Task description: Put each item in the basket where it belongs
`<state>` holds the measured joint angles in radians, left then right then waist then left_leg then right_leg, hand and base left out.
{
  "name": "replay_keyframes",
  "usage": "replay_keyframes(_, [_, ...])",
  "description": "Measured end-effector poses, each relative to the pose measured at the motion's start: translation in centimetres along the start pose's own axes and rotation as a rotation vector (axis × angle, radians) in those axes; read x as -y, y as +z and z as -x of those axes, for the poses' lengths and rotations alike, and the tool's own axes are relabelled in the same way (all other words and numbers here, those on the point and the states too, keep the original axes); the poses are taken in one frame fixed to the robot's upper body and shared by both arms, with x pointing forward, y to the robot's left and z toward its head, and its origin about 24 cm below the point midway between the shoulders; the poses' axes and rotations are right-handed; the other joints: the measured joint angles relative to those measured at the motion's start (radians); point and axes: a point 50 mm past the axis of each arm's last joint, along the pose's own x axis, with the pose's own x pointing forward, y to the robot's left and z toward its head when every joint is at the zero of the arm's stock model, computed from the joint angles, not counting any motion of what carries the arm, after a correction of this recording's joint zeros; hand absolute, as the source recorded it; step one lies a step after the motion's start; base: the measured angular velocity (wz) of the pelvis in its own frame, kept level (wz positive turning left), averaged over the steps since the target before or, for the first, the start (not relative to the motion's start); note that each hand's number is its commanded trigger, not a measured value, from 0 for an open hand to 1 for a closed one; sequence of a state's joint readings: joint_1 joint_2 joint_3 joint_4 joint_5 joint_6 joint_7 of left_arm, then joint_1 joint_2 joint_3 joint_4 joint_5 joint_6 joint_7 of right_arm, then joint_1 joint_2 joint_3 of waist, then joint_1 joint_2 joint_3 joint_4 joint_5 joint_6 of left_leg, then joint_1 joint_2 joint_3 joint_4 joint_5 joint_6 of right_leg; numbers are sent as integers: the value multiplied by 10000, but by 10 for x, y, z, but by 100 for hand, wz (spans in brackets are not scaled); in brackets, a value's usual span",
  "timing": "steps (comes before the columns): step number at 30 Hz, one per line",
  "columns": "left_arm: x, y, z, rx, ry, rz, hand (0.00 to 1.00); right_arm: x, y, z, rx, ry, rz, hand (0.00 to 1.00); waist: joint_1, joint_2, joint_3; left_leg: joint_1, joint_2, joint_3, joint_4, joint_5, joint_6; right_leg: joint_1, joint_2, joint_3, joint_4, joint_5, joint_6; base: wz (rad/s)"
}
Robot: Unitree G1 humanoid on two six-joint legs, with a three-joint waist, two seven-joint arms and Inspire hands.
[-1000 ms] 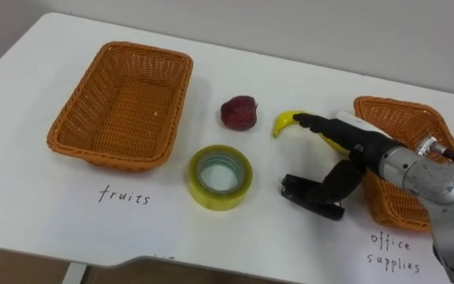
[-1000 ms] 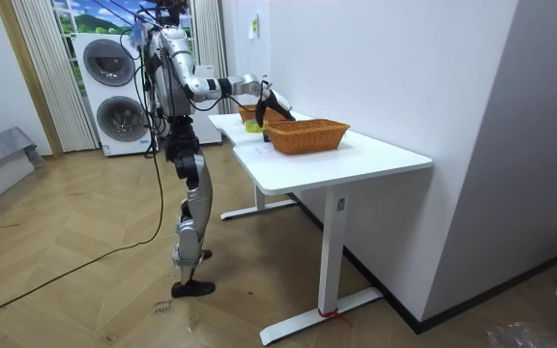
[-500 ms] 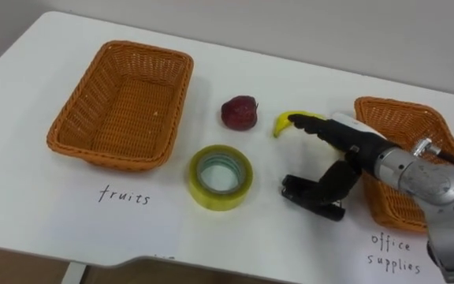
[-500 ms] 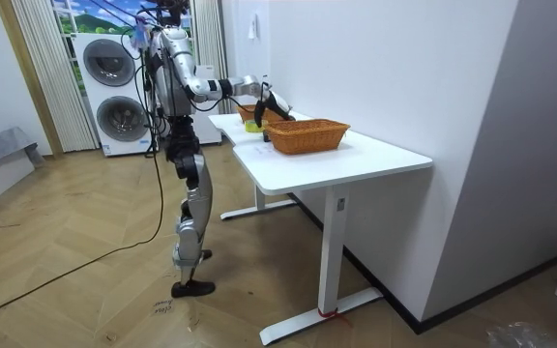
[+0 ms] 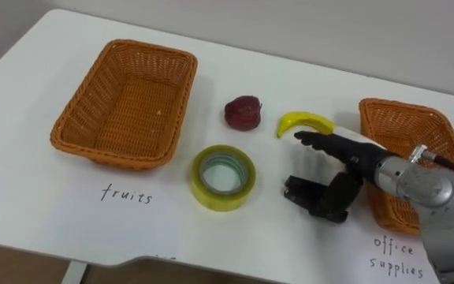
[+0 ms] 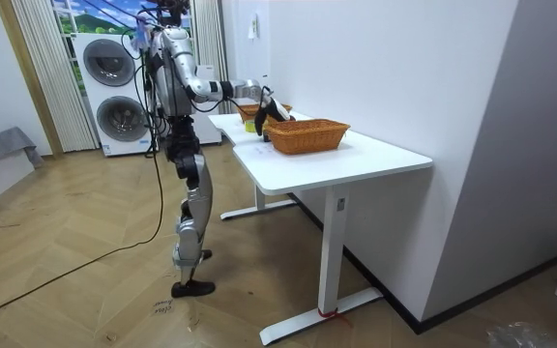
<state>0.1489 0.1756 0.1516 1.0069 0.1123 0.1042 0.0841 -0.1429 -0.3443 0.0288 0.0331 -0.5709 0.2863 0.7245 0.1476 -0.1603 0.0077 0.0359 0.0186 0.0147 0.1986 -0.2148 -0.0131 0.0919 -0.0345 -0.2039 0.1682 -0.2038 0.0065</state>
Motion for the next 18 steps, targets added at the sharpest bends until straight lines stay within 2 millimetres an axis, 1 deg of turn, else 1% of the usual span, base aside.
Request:
replay_keyframes(2, [1, 2, 0, 73, -32, -39, 0, -1, -1, -1, -96, 40, 2, 0, -13, 49, 35, -6, 0, 35, 3, 0, 0, -14, -2, 4, 3, 1, -1, -3])
replay_keyframes(8, [2, 4, 0, 153, 38, -175, 0, -5, 2, -3, -65, 135, 240, 0, -22, 76, 52, 2, 1, 76, 12, 2, 1, -22, -6, 28, 14, 4, -4, 0])
replay_keyframes(18, [4, 6, 0, 285, 193, -435, 0, -7, 0, -5, -138, 166, 272, 0, -24, 78, 42, 9, 1, 76, 15, 3, 2, -13, -5, 27, 18, 5, -5, 0])
